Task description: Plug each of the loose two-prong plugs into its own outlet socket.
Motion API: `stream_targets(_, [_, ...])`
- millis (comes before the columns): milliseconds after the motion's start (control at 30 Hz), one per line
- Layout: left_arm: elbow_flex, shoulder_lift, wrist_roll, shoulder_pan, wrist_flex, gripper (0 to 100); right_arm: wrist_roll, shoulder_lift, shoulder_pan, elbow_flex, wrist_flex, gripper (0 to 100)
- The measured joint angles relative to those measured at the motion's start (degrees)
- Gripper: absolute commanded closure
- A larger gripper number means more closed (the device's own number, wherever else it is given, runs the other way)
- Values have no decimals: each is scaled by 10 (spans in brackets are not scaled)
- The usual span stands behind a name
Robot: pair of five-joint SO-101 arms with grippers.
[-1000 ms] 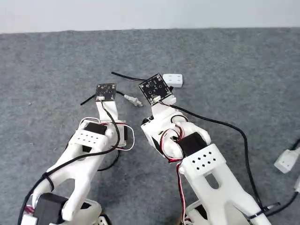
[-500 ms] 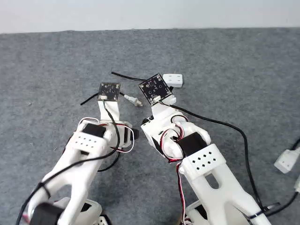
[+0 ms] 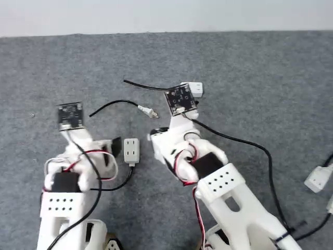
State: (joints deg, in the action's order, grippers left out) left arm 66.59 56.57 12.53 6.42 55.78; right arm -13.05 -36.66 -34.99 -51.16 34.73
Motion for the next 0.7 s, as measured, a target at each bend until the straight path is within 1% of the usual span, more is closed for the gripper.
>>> stream_targets(133, [0,-17,-28,44,-1,742,-11,51,-29,-1,-57,990])
stream_targets(267, [0,-23,-33,60,-21,742,-11,118,-44,-1,-115,990])
stream_targets(467, [1,-23,-35,62,-28,742,-4,189,-43,17,-130,990])
stream_targets(700, [8,-24,-35,62,-29,741,-4,195,-48,29,-130,990])
